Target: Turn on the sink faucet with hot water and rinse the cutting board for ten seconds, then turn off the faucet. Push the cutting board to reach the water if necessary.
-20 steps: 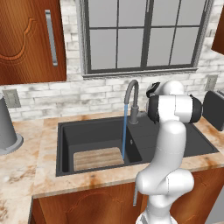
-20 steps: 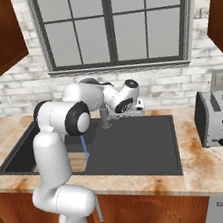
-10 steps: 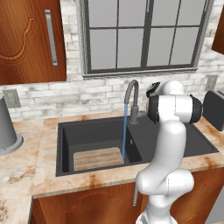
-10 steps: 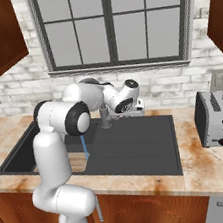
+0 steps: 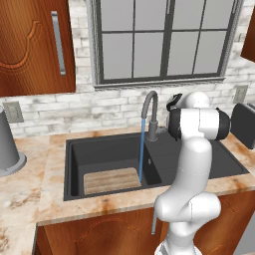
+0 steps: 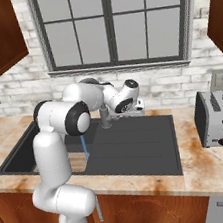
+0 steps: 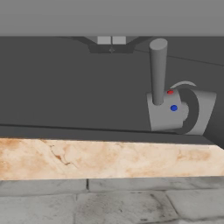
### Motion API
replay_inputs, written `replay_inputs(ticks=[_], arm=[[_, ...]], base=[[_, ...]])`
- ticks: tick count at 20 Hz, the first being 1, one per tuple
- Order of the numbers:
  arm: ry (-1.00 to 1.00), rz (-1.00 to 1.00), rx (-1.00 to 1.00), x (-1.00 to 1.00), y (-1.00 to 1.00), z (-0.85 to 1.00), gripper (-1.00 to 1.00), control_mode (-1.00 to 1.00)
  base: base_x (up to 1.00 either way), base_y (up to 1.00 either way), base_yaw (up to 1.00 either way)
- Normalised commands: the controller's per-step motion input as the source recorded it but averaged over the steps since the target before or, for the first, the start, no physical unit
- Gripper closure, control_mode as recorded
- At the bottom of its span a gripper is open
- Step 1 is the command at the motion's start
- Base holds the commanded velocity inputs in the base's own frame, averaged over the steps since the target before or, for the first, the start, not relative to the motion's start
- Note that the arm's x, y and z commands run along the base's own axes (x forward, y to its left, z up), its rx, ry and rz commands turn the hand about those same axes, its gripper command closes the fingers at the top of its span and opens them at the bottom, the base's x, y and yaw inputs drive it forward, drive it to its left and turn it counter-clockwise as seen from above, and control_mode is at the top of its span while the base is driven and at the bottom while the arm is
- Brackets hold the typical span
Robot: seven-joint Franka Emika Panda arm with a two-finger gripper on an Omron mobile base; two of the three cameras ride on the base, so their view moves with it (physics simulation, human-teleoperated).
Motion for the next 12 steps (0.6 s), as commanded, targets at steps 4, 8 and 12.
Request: replay_inputs(ticks=[4,8,12], arm=[[0.0,0.0,0.0,0.0,0.0,0.0,1.0,-1.0],[0.0,0.0,0.0,0.0,0.0,0.0,1.0,-1.0],[0.0,0.0,0.0,0.0,0.0,0.0,1.0,-1.0]], base=[[0.0,0.0,0.0],[0.0,0.0,0.0],[0.0,0.0,0.0]])
